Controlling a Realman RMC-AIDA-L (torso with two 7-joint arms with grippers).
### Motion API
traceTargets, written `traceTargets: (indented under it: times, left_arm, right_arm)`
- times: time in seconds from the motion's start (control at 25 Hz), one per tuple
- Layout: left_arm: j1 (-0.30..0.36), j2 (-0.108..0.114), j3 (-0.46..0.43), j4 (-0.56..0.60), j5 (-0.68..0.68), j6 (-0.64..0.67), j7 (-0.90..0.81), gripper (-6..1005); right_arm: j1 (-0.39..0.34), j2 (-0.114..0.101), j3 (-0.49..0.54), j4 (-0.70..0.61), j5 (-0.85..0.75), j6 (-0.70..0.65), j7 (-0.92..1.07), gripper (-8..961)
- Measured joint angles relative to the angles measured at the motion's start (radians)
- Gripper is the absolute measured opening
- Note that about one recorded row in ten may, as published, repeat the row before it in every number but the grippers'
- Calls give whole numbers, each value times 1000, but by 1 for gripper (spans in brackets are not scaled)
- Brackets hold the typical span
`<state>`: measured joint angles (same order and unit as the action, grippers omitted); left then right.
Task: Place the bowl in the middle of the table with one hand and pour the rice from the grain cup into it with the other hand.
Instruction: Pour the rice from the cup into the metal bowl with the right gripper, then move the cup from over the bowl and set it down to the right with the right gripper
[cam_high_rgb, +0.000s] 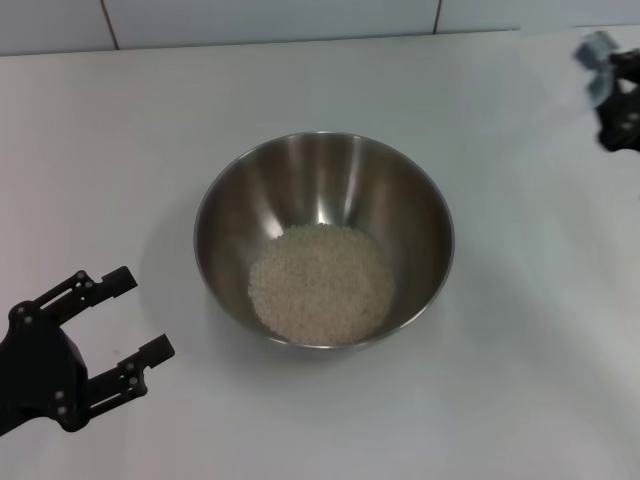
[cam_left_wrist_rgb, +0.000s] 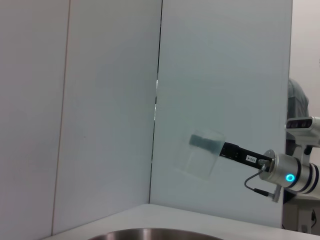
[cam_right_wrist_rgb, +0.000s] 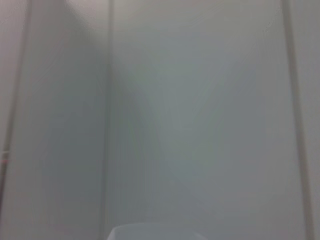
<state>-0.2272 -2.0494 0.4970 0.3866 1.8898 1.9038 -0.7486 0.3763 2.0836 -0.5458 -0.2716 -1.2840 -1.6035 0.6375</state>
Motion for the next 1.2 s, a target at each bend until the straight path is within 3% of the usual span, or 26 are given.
traceTargets:
  times: [0.16, 0.44, 0.92, 1.2]
  left_arm:
    - [-4, 1, 0, 0, 0, 7, 0, 772]
    - [-6, 2, 0, 1, 0, 17, 0, 772]
    - [-8, 12, 0, 2, 0, 21, 0, 772]
    - [-8, 12, 3, 2, 0, 22, 0, 772]
  right_arm:
    - [-51, 1, 39, 5, 59, 34, -90, 15]
    - [-76, -1, 116, 32, 60, 68, -135, 16]
    - [-81, 1, 118, 40, 62, 74, -135, 18]
    - [-63, -1, 102, 69, 49, 174, -136, 19]
